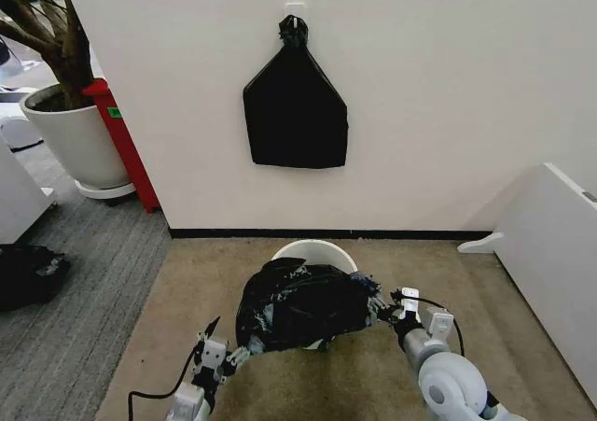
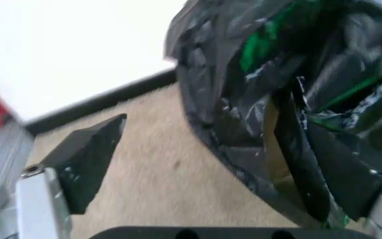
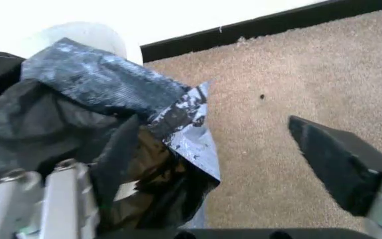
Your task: Place the garbage bag over the trash bin.
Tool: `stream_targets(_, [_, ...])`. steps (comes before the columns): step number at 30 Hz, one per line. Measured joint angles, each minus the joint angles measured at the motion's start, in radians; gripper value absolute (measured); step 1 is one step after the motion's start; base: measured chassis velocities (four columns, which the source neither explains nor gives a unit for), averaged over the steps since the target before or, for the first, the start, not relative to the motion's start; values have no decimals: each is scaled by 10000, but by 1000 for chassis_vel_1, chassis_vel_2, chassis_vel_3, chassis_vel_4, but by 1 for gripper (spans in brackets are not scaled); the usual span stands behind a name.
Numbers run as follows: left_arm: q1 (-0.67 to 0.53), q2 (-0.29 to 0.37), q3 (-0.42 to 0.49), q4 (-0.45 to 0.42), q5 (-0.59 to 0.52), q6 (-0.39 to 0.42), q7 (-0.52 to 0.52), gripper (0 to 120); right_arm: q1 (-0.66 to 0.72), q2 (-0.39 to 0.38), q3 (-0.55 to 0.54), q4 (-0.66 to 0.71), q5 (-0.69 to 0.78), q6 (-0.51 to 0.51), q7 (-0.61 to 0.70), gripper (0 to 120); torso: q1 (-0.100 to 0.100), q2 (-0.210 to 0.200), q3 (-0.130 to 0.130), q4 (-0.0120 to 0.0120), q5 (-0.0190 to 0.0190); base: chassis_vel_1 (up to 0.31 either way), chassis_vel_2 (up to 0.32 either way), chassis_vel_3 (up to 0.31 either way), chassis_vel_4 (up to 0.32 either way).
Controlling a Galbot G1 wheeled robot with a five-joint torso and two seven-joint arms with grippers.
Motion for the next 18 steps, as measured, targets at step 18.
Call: stream_targets(18, [96,474,-108,291,1113,-2663,3156,100,106,76,-80,64,29,-24,161,100,0,0,1,0,1,0,0,0,0])
